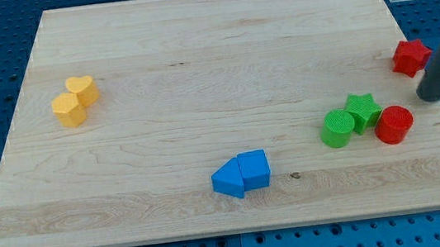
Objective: Slide red circle towards center right
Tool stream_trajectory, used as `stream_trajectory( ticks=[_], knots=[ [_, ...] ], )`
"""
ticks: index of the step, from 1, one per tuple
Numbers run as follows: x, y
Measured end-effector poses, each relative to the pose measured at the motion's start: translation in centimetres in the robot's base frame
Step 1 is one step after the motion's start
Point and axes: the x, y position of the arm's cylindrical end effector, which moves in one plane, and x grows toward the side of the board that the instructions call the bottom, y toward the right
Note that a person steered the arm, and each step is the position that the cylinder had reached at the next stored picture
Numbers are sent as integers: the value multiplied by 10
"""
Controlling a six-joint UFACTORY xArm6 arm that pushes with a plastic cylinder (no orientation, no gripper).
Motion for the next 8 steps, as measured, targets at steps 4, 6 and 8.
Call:
stream_trajectory(
  ticks=[4, 6, 8],
  knots=[
    [74, -86],
    [48, -86],
    [20, -30]
  ],
)
